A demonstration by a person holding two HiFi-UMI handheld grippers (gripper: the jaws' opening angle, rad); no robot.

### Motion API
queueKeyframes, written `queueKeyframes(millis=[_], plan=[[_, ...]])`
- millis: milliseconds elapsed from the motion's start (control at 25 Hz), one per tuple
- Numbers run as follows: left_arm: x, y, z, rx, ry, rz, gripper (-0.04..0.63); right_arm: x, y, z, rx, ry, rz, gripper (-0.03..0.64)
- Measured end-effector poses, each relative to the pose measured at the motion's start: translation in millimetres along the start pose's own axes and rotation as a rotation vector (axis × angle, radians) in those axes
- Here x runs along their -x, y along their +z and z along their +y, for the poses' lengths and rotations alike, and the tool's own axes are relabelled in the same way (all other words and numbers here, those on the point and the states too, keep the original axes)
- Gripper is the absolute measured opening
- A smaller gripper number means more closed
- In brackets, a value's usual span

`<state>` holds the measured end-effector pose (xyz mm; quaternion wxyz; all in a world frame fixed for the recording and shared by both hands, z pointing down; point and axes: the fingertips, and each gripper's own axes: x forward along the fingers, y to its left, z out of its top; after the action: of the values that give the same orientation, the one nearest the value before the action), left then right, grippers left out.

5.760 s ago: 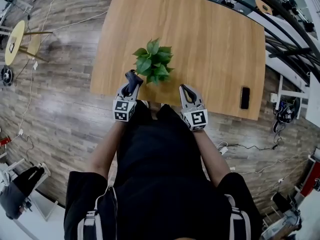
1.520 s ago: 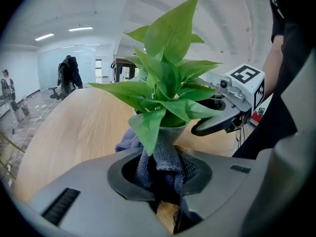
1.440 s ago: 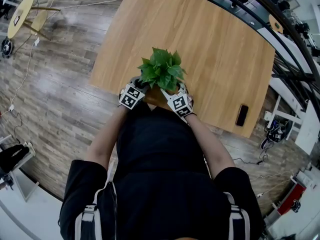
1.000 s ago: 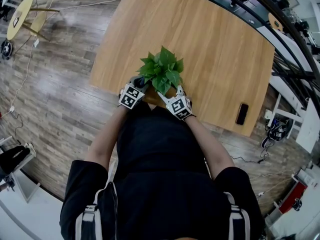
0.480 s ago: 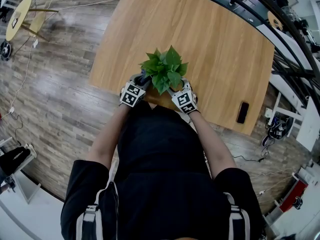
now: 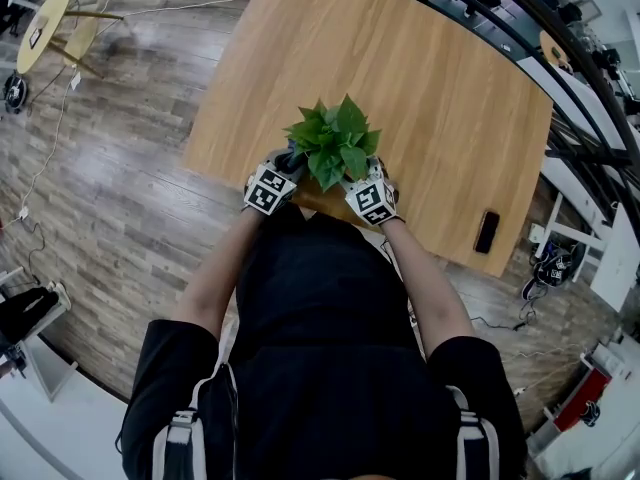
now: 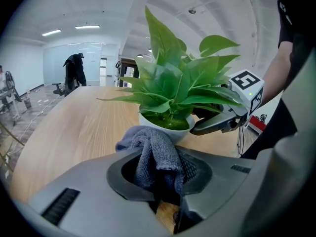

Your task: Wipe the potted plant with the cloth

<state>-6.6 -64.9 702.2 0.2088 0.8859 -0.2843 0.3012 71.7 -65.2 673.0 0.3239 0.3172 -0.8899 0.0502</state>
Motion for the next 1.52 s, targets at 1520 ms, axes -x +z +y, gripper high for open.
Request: queueKeyframes(millis=[1520], plan=[[0.7, -1.9, 14.3, -0.038, 0.026, -0.021, 0.113, -5.5, 4.6, 0.6, 0.056, 0.073, 0.003, 0.242]])
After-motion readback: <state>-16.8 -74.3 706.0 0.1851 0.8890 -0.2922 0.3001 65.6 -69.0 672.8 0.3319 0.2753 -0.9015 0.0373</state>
